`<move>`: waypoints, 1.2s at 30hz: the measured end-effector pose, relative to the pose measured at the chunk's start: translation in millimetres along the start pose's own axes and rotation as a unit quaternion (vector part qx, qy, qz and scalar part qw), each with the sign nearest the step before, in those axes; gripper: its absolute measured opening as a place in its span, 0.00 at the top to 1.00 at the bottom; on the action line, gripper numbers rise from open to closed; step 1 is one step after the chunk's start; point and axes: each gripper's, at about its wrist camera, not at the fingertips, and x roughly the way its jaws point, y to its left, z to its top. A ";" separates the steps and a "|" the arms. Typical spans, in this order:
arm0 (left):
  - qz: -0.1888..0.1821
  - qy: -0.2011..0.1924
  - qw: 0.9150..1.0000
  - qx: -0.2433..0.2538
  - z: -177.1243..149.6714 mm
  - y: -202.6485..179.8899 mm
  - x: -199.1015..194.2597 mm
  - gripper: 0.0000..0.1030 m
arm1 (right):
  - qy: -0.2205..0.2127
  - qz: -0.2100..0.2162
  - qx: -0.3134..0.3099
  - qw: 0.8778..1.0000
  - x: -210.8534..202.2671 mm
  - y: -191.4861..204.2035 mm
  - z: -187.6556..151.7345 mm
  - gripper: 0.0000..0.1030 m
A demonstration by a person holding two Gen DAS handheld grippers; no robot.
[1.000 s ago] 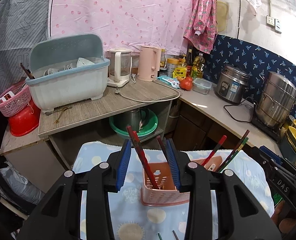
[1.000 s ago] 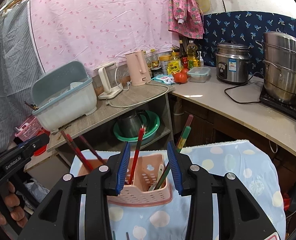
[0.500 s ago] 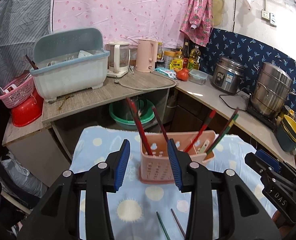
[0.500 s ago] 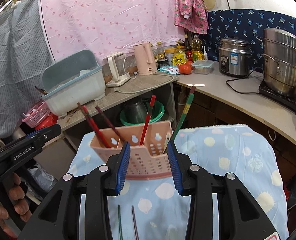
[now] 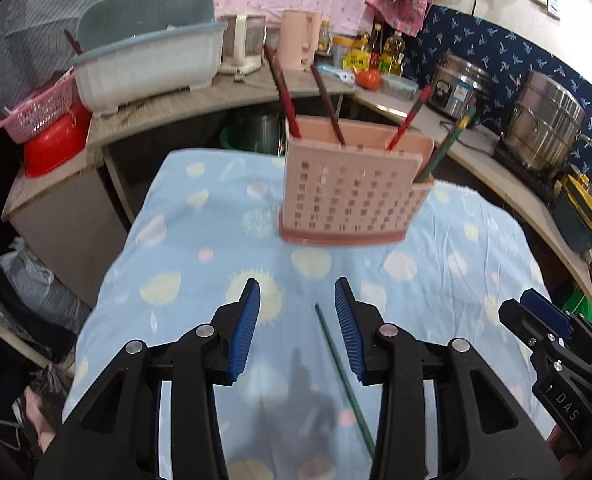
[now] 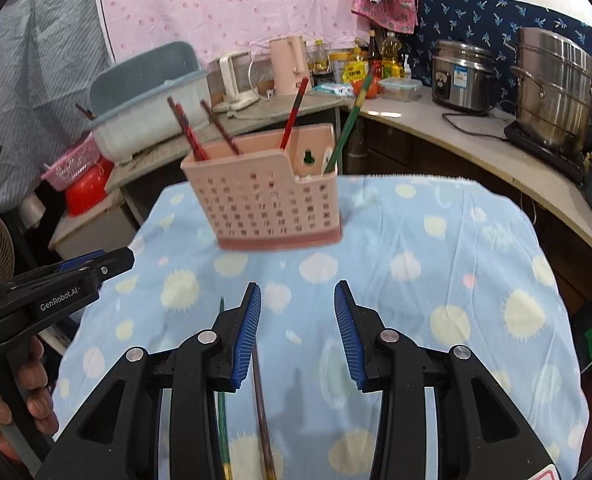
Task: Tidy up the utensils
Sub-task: 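Move both open tools down to the last green and brown chopsticks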
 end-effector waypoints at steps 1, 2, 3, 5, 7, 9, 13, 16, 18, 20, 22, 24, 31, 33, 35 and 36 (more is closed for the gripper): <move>0.001 0.008 1.000 0.001 -8.9 -0.5 1.4 0.64 | 0.007 0.000 -0.002 1.000 0.4 0.9 -7.4 0.64; 0.003 0.014 1.000 0.003 -15.5 -1.1 2.5 0.64 | 0.015 0.000 -0.006 1.000 1.3 2.3 -15.7 0.64; 0.004 0.022 1.000 0.007 -24.5 -1.7 3.5 0.64 | 0.026 0.000 -0.010 1.000 2.6 3.7 -26.0 0.64; 0.004 0.036 0.999 0.005 -41.2 -1.3 5.5 0.64 | 0.044 0.000 -0.016 0.999 4.3 5.1 -44.9 0.64; 0.003 0.051 0.999 0.004 -56.6 -2.4 8.0 0.64 | 0.063 0.003 -0.015 0.998 6.8 6.0 -63.4 0.64; 0.004 0.063 0.998 0.008 -69.1 -5.6 10.2 0.64 | 0.080 0.005 -0.014 0.997 9.1 6.8 -80.5 0.64; 0.004 0.079 0.997 0.004 -92.7 -8.4 11.9 0.64 | 0.106 0.012 -0.009 0.994 11.2 8.5 -106.2 0.64; 0.002 0.091 0.996 0.005 -110.3 -12.0 12.0 0.64 | 0.115 0.015 -0.013 0.993 12.2 10.4 -117.9 0.64; 0.001 0.095 0.995 0.008 -119.0 -14.1 11.2 0.64 | 0.121 0.017 -0.012 0.992 13.4 11.0 -125.8 0.65; 0.001 0.100 0.995 0.013 -125.9 -16.3 10.3 0.64 | 0.124 0.017 -0.011 0.992 13.6 11.0 -129.1 0.65; 0.000 0.106 0.994 0.016 -132.4 -17.8 10.2 0.64 | 0.127 0.018 -0.012 0.992 14.1 12.2 -132.1 0.67; 0.001 0.110 0.994 0.017 -136.0 -17.9 9.9 0.64 | 0.129 0.019 -0.015 0.991 14.3 13.9 -134.3 0.68; -0.004 0.116 0.993 0.019 -143.7 -19.3 9.2 0.55 | 0.135 0.019 -0.026 0.990 18.1 19.7 -137.7 0.80; -0.007 0.114 0.993 0.021 -144.2 -20.8 8.5 0.54 | 0.136 0.017 -0.029 0.990 18.7 19.5 -138.3 0.82; -0.008 0.115 0.993 0.025 -144.8 -23.5 8.9 0.53 | 0.135 0.015 -0.031 0.990 18.7 19.6 -139.0 0.86; -0.008 0.116 0.993 0.027 -145.3 -24.8 9.4 0.53 | 0.135 0.015 -0.032 0.990 18.9 19.5 -139.0 0.90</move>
